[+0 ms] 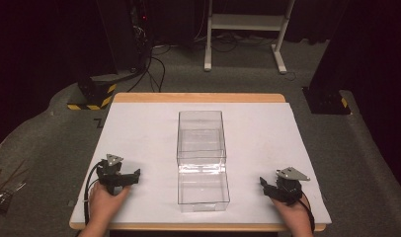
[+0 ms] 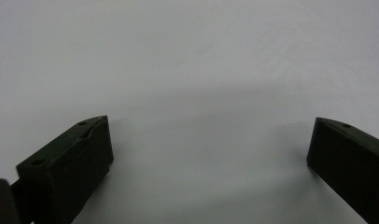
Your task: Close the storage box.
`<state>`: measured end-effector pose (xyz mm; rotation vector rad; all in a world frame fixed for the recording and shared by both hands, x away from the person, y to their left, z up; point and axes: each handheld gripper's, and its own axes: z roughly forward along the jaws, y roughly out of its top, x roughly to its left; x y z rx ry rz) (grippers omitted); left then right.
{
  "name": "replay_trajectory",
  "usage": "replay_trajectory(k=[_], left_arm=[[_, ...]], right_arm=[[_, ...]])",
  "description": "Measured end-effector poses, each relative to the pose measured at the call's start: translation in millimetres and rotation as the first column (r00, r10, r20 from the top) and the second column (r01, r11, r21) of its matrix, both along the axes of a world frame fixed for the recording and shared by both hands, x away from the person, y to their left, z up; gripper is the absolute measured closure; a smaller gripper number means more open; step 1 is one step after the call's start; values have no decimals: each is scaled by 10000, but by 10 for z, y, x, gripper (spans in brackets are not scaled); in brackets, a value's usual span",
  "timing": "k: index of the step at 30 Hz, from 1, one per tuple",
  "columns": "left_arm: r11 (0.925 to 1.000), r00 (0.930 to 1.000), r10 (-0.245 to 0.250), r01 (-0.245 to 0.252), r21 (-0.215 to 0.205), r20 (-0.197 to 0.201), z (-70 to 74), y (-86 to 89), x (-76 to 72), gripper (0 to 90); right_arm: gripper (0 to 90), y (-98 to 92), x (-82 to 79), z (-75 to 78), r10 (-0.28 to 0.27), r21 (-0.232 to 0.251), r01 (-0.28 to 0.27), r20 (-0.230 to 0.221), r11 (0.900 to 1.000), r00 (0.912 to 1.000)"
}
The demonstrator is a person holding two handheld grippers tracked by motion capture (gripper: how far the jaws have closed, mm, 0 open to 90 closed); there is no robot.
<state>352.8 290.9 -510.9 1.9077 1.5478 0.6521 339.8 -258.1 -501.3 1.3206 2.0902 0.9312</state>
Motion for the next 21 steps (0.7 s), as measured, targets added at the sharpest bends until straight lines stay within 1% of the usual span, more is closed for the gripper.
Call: replay_trajectory(k=[6, 15, 21], left_arm=[[10000, 10000, -1, 1, 3, 4, 0, 0, 0, 5], [10000, 10000, -1, 1, 4, 4, 0, 0, -1, 5], [10000, 10000, 2, -2, 2, 5, 0, 0, 0, 5]], right_arm=[[280, -12, -5, 2, 46, 68, -47, 105, 10000, 9999], [285, -9, 1, 0, 53, 48, -53, 44, 10000, 10000], [284, -17, -6, 6, 24, 186, -25, 76, 9998, 10000]])
